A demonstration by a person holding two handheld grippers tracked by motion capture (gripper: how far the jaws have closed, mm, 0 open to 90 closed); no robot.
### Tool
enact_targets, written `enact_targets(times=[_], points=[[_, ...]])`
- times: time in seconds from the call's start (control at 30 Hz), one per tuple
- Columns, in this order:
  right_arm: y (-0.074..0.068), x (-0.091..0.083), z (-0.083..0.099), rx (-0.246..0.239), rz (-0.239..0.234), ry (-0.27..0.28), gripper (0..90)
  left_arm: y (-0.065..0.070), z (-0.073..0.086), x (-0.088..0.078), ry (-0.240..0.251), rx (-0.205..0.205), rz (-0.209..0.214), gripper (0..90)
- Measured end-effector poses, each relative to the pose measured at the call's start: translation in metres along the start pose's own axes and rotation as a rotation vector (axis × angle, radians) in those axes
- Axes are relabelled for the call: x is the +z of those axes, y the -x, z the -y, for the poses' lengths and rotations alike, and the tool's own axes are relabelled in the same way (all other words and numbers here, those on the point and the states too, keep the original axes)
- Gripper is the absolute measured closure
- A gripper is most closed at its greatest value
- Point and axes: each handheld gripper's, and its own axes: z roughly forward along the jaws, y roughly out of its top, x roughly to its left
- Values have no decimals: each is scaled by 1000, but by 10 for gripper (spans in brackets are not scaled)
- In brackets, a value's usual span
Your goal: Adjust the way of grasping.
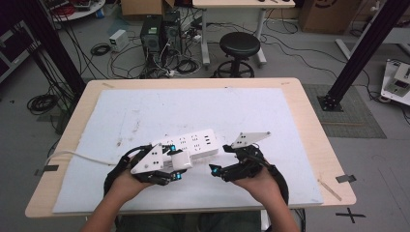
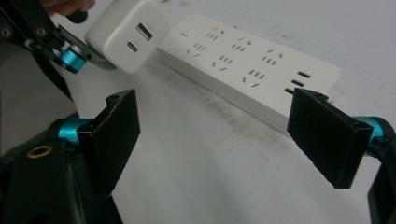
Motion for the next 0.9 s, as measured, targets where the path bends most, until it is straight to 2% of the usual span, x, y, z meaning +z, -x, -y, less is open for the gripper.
enact_targets(times=[0.03, 0.07, 0.1, 0.13, 0.17, 0.27, 0.3, 0.33, 0.37, 0.4, 0.5, 0.53, 0.57, 0.6, 0.63, 0.7, 0.73, 0.87, 0.9], points=[[-2, 1, 0, 5, -9, 3, 175, 5, -4, 2, 2, 30, -4, 425], [-6, 2, 0, 13, -28, 12, 175, 8, -5, 2, 4, 43, -10, 425], [-6, 2, 0, 13, -28, 12, 175, 8, -5, 2, 4, 43, -10, 425], [-7, 3, 0, 13, -43, 22, 175, 14, -9, 4, 10, 78, -19, 425], [-11, 5, -1, 24, -75, 39, 175, 16, -10, 5, 17, 87, -20, 425], [-13, 6, -2, 28, -88, 42, 175, 19, -12, 6, 20, 102, -17, 425], [-15, 9, -3, 30, -113, 48, 175, 22, -14, 8, 25, 113, -21, 425], [-18, 15, -4, 51, -166, 53, 175, 25, -16, 9, 24, 135, -37, 425], [-18, 17, -5, 64, -190, 54, 175, 26, -16, 9, 28, 145, -40, 424], [-18, 17, -5, 64, -190, 54, 175, 26, -16, 9, 28, 145, -40, 425], [-17, 25, -4, 97, -243, 55, 176, 28, -18, 10, 33, 167, -48, 425], [-17, 25, -4, 97, -243, 55, 176, 28, -18, 10, 33, 167, -48, 425], [-17, 28, -4, 126, -282, 67, 214, 30, -19, 10, 37, 176, -60, 425], [-17, 28, -4, 126, -282, 67, 214, 30, -19, 10, 37, 176, -60, 425], [-15, 30, -3, 144, -339, 88, 267, 29, -19, 10, 36, 180, -59, 425], [-15, 30, -3, 144, -339, 88, 267, 29, -20, 9, 38, 179, -60, 425], [-12, 33, -3, 183, -382, 106, 279, 29, -20, 10, 43, 181, -65, 425], [-11, 34, -3, 205, -404, 121, 290, 30, -21, 9, 43, 184, -63, 425], [-10, 36, -3, 209, -416, 119, 329, 30, -21, 9, 43, 185, -68, 425]])
